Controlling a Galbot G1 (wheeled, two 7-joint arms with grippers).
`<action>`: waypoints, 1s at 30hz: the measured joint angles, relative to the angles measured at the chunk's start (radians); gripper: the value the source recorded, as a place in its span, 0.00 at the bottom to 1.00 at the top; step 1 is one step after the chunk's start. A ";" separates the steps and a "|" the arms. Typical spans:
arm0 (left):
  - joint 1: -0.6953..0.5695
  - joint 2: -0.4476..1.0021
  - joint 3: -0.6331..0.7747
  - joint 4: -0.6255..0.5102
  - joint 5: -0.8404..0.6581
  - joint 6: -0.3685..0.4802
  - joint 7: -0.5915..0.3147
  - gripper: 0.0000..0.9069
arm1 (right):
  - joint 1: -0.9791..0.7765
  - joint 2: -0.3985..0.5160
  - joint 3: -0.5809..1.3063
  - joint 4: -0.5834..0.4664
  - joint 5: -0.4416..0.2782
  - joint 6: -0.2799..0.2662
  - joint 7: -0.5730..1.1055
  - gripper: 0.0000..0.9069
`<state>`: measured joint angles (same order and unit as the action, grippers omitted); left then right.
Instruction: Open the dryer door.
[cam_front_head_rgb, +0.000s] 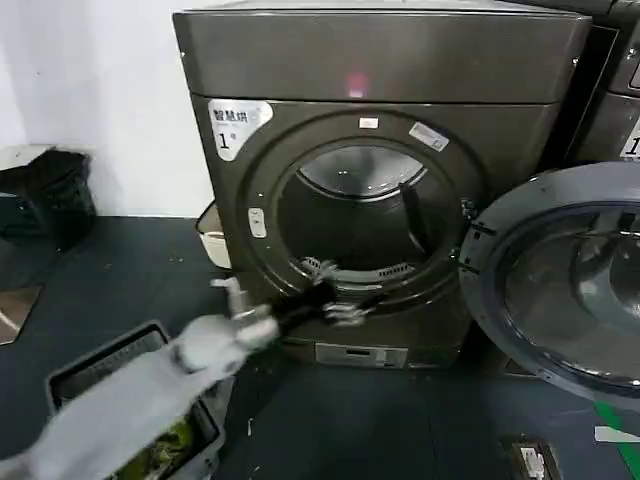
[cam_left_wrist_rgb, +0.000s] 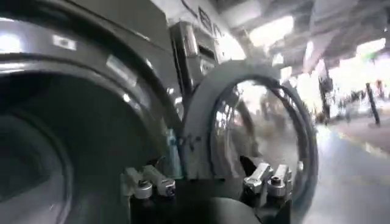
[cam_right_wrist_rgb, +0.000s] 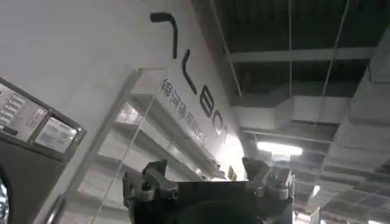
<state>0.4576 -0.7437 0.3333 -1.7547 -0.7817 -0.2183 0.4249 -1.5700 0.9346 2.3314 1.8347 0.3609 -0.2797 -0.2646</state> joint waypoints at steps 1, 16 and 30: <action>0.013 0.044 -0.012 -0.010 0.006 -0.001 0.015 1.00 | 0.010 -0.008 -0.005 -0.004 -0.013 0.000 -0.003 1.00; 0.129 0.545 -0.175 -0.095 0.014 0.055 0.159 1.00 | 0.110 -0.095 0.012 -0.105 -0.173 0.024 0.008 1.00; 0.154 0.836 -0.253 0.013 0.351 -0.107 0.443 1.00 | 0.146 -0.106 -0.024 -0.146 -0.183 0.013 0.013 1.00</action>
<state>0.6111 0.0921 0.0805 -1.7420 -0.4309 -0.3256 0.8679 -1.4238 0.8283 2.3077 1.6891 0.1780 -0.2672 -0.2513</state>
